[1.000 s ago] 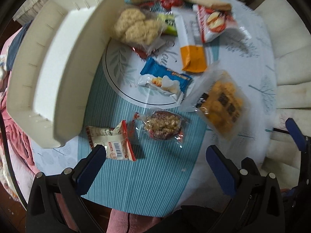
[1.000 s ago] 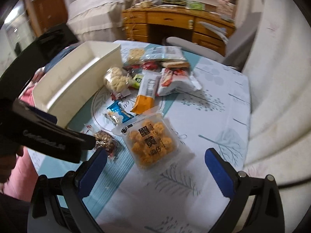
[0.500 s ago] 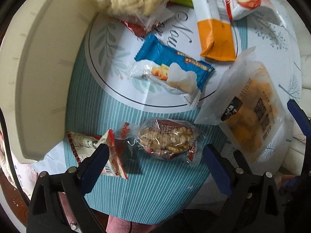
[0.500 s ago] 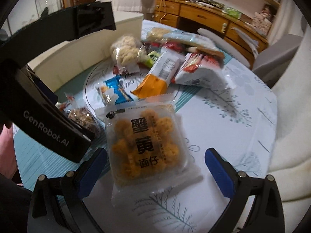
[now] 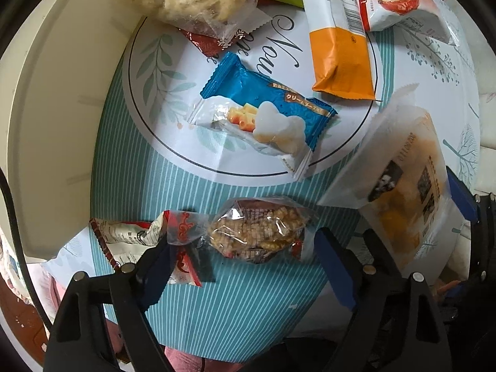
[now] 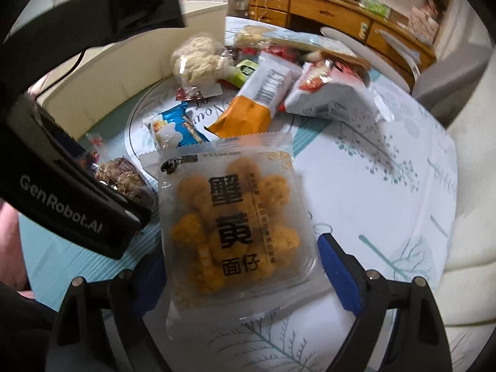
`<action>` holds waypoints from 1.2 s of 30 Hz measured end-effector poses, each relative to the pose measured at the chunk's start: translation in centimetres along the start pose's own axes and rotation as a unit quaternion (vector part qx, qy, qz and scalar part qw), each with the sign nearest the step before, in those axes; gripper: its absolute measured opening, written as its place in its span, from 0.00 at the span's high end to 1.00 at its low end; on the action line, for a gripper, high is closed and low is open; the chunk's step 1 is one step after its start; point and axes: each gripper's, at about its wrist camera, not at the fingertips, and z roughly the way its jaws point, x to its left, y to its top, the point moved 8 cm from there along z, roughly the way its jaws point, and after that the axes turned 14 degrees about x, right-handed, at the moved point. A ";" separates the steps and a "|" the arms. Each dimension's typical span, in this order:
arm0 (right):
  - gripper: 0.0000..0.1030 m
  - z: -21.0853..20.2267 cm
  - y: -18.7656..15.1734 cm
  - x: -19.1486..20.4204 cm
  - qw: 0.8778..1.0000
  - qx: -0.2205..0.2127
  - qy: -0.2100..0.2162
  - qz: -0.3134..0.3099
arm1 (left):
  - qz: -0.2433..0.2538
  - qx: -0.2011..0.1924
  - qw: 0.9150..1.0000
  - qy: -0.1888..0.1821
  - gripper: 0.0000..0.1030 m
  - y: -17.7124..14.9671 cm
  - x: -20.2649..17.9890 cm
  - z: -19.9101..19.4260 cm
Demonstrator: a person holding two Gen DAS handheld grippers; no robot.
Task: Organize snacks
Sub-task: 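Close the right tool on the yellow cracker bag while the left tool grasps the clear nut bag, then lift both held bags and carry them toward the white tray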
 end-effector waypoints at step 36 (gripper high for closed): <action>0.22 -5.7 -5.1 0.0 0.979 0.043 0.052 0.193 | 0.027 -0.043 0.996 -0.070 0.97 -7.3 1.3 -5.8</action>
